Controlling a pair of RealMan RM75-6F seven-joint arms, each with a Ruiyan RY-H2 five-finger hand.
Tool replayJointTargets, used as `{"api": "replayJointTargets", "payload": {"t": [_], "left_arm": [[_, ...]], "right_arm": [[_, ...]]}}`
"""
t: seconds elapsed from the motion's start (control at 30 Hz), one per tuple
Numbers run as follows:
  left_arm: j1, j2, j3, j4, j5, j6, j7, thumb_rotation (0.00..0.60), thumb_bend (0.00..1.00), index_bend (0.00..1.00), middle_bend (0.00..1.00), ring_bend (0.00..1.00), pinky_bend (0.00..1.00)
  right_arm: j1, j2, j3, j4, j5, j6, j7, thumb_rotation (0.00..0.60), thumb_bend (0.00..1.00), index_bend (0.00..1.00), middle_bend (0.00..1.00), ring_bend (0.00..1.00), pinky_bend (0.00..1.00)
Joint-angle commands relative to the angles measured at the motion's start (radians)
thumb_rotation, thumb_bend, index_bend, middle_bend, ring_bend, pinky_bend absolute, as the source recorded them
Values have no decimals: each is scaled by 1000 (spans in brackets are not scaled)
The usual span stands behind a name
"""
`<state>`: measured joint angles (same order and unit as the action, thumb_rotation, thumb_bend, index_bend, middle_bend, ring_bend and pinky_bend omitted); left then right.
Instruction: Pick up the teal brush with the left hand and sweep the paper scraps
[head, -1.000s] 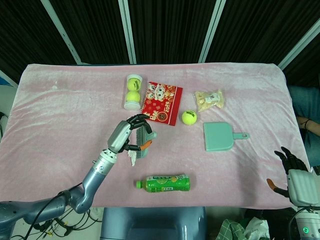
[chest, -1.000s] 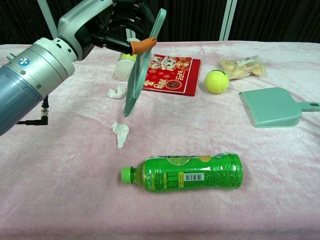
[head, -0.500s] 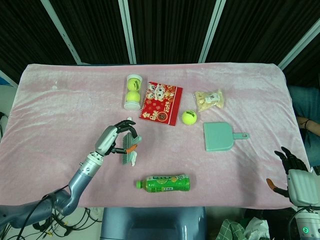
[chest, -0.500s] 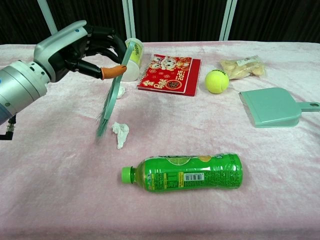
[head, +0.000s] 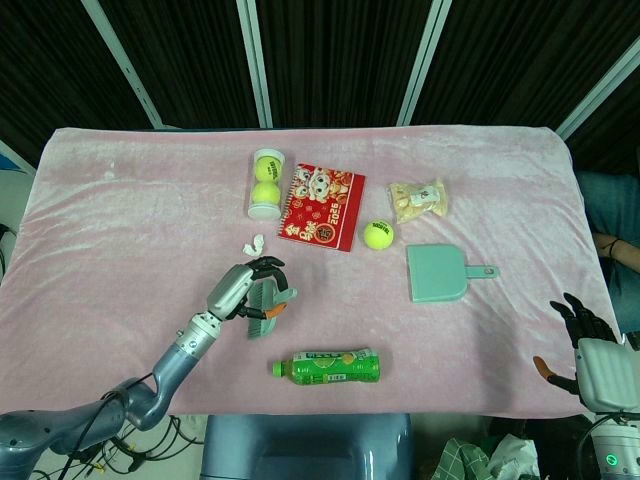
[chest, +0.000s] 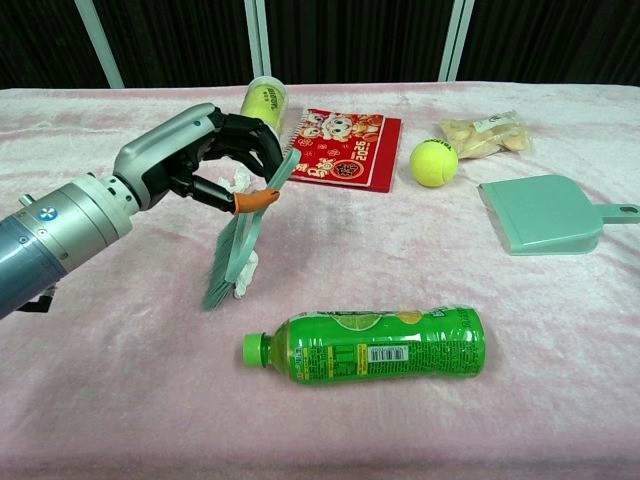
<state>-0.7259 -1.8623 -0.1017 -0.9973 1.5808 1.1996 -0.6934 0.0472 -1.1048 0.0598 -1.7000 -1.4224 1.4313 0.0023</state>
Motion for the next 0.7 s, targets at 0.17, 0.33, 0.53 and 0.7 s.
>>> {"api": "replayJointTargets", "payload": {"t": [0.17,0.33,0.53,0.7], "left_arm": [[4,-88,-57,21,-14,101,-60,600,352,662,642,241,325],[0,-149,-122,11,-34,179,-174,600,352,666,644,256,362],[-4,-200,-215,-46,-77,252,-282,600,353,657,638,259,368],[-20,-155,-197,-36,-49,228,-225,600,353,668,649,259,368]], "right_arm": [[0,0,0,0,-2,1,1,600,152,173,75,138,177],[1,0,-1,2,-3,0,3,600,152,174,75,137,176],[0,0,-1,1,-1,0,1,600,153,174,75,138,176],[0,1,-1,0,1,-2,2,600,154,174,75,138,176]]}}
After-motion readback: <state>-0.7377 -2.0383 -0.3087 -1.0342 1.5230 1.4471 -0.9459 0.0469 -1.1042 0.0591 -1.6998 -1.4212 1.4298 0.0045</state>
